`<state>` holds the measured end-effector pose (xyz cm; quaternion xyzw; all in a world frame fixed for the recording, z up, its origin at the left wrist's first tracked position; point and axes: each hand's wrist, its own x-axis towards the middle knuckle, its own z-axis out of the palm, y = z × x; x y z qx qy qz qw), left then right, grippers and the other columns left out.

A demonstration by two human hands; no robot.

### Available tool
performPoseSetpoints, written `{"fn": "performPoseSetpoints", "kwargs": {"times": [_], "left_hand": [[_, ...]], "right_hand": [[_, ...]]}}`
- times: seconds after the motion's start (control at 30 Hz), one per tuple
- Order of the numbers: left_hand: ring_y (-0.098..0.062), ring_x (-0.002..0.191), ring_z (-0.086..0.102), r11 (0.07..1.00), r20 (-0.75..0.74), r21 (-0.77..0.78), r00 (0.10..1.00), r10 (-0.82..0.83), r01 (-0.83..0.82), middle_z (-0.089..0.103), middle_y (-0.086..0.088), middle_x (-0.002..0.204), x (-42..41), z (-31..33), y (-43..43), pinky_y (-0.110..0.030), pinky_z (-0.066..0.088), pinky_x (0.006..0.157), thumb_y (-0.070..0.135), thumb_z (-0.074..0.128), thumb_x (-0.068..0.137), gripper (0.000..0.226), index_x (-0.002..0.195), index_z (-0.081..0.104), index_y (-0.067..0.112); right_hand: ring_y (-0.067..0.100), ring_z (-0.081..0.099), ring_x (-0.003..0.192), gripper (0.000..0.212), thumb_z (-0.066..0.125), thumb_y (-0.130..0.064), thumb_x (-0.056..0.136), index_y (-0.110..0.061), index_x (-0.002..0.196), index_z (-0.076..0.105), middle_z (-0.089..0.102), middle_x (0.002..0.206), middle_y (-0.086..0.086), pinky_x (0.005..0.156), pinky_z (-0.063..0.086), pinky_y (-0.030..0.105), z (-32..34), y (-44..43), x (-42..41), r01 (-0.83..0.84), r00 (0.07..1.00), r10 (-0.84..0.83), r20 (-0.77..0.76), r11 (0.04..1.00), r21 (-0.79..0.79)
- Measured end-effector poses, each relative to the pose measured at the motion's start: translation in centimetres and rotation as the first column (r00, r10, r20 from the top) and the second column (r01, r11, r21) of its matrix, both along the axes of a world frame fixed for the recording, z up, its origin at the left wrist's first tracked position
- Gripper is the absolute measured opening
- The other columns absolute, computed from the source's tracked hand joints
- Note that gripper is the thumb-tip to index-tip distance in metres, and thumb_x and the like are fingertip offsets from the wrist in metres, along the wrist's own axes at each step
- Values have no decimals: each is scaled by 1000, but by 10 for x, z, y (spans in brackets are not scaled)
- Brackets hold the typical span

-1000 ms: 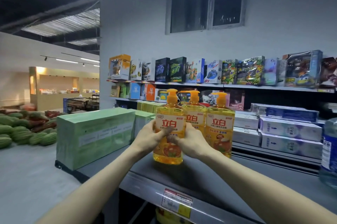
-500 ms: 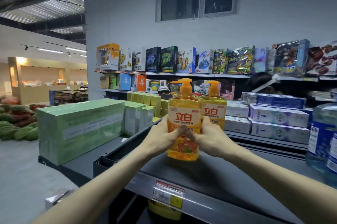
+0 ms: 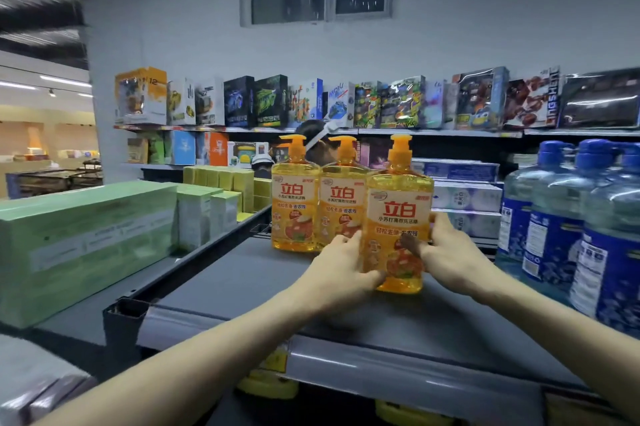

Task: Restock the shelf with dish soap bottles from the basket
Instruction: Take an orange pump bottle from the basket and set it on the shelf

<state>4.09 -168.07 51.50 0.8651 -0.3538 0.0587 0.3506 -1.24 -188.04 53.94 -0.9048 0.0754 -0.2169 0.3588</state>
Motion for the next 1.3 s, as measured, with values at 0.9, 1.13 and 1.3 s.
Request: {"fn": "performPoseSetpoints", "kwargs": {"times": [0.9, 1.13, 1.3], "left_hand": [[-19, 118, 60, 1000, -151, -23, 989, -1, -3, 67, 0, 134, 34, -8, -53, -23, 42, 100, 25, 70, 94, 65, 155, 50, 16], [-25, 144, 49, 1000, -170, 24, 985, 20, -16, 51, -7, 161, 42, -11, -49, -22, 35, 105, 27, 72, 93, 81, 164, 36, 12], [-24, 134, 58, 999, -161, -3, 986, 47, -49, 62, -4, 147, 44, -8, -51, -21, 37, 98, 27, 73, 91, 69, 155, 51, 15]], "right_hand": [[37, 63, 127, 58, 67, -29, 104, -6, 146, 35, 61, 141, 17, 104, 56, 54, -2, -17, 62, 232, 971, -237, 29, 966, 110], [35, 66, 122, 53, 69, -37, 102, -11, 138, 42, 63, 138, 14, 97, 59, 49, -10, -16, 73, 269, 959, -277, 58, 957, 113], [35, 66, 121, 52, 68, -39, 103, -12, 138, 41, 64, 137, 14, 99, 59, 50, -13, -15, 71, 259, 961, -268, 70, 959, 112]]}}
